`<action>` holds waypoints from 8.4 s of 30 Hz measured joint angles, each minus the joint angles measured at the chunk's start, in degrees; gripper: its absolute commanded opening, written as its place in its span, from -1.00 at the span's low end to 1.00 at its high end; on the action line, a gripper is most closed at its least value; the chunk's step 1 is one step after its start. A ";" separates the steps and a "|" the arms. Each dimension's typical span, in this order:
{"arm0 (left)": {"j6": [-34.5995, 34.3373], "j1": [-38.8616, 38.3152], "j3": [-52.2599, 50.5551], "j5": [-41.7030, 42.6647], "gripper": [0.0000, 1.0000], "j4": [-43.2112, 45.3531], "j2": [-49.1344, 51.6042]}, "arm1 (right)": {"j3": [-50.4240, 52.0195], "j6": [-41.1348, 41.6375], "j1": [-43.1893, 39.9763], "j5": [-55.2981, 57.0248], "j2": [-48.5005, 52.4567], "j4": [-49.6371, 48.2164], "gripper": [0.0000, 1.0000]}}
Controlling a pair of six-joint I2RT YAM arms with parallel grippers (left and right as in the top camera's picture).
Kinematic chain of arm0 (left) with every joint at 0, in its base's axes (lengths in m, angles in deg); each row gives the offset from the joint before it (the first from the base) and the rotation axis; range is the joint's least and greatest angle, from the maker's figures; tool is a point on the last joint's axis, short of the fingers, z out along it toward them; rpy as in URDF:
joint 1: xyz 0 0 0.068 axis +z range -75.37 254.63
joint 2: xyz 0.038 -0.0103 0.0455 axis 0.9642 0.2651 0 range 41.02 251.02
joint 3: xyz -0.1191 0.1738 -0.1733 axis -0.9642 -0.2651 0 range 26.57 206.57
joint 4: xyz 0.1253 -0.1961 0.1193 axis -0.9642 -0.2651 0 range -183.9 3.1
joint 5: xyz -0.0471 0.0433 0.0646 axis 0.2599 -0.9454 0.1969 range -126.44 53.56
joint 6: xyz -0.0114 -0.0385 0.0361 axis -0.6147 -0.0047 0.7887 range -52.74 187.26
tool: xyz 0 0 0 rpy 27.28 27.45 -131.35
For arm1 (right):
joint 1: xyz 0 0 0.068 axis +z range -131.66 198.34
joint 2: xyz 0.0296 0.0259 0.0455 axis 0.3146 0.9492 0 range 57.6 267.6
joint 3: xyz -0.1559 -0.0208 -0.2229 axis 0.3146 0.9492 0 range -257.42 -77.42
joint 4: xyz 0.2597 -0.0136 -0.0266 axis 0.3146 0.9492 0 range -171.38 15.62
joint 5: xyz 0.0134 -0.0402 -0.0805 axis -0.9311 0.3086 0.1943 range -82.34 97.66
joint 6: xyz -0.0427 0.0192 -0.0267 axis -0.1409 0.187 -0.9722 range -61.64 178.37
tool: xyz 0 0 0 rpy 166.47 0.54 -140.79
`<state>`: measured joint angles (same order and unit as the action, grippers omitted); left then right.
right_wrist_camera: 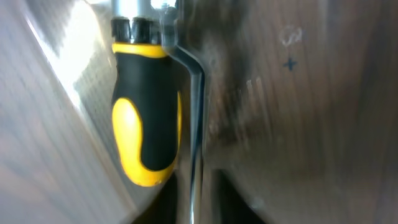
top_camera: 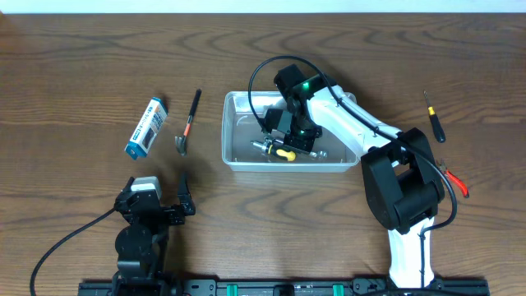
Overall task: Pack container
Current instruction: 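Carry the wrench into the container and open the right gripper, then move the right gripper to the yellow-handled screwdriver and grasp it, then carry the yellow-handled screwdriver into the container and release it, then lower the right gripper onto the red-black pliers and grasp them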
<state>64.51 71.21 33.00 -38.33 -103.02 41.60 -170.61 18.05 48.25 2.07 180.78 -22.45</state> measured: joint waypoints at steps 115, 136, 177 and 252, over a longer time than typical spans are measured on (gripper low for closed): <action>0.00 0.00 0.00 0.00 0.96 0.00 0.00 | 10.51 22.21 -48.04 7.23 -3.54 -13.11 -0.98; 0.00 0.00 0.00 0.00 0.96 0.00 0.00 | 1.92 22.95 -46.16 3.96 -8.92 -6.95 -0.98; 0.00 0.00 0.00 0.00 0.96 0.02 0.00 | 1.01 1.97 -3.78 0.90 -25.22 4.20 -0.98; 0.00 0.00 0.00 0.00 0.96 0.02 0.00 | -16.61 40.96 -23.17 16.96 -21.51 14.99 0.98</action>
<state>64.51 71.21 33.00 -38.33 -102.99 41.60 -187.22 59.01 25.08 19.03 159.27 -7.45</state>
